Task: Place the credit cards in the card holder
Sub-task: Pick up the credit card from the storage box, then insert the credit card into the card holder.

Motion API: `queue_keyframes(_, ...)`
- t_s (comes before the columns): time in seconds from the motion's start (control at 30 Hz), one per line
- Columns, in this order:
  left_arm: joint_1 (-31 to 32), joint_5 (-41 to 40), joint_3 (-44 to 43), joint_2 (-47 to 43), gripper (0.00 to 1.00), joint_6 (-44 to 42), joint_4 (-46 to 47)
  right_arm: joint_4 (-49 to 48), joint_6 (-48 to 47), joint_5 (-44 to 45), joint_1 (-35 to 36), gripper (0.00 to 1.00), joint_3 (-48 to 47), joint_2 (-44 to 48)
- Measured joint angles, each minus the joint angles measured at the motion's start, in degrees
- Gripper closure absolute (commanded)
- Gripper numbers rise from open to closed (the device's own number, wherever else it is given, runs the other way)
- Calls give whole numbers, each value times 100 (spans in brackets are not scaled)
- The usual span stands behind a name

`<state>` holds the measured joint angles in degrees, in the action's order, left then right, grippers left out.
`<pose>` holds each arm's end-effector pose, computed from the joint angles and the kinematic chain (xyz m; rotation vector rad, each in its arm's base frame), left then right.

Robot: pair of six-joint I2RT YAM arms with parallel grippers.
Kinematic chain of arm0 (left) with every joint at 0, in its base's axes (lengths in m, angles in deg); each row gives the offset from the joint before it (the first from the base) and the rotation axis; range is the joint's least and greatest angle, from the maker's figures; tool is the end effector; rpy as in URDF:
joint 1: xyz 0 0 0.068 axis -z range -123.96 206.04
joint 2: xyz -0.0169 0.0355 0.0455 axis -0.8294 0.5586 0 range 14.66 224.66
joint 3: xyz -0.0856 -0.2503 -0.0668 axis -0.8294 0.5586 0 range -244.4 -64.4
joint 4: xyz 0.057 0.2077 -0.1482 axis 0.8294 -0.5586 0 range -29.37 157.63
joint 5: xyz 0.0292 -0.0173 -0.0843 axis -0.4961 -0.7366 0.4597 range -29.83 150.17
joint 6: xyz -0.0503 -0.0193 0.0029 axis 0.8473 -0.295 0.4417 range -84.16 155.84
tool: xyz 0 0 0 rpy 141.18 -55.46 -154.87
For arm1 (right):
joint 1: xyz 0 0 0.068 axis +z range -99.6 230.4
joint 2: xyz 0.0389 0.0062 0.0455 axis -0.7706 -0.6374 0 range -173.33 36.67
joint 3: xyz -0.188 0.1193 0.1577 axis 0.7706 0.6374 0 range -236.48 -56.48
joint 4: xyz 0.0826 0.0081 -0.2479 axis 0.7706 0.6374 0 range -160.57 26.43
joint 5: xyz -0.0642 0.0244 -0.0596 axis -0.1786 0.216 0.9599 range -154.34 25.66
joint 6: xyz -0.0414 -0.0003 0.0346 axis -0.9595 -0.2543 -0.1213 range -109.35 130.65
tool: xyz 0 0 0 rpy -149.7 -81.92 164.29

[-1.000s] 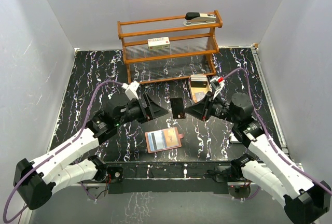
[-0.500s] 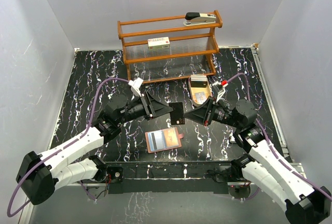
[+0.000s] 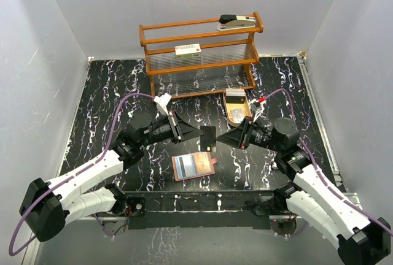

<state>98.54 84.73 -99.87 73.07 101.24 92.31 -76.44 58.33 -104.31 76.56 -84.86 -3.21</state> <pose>0.1647 -0.1711 0.3014 0.0387 1.8569 -1.7426 0.1428 0.0956 0.2827 -0.2468 1.8808 1.5046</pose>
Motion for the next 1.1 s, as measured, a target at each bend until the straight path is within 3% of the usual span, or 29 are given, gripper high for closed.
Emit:
queue_keyframes(0.17, 0, -282, -50, -70, 100, -332, -883, 570, -94, 258, 0, 78, -96, -251)
queue_keyframes(0.4, 0, -1001, -103, -164, 100, -782, -2232, 1434, -448, 546, 4, 61, -271, -1099)
queue_keyframes(0.6, 0, -1305, 15, -162, 100, -885, -2726, 1987, -682, 1073, 37, 62, -273, -1587)
queue_keyframes(0.93, -212, -1325, 640, -111, 100, -732, -2745, 2245, -1054, 1906, 584, 61, -304, -2599)
queue_keyframes(1.1, -350, -1244, 868, 46, 100, -660, -2527, 2229, -1145, 2181, 938, 71, -494, -3121)
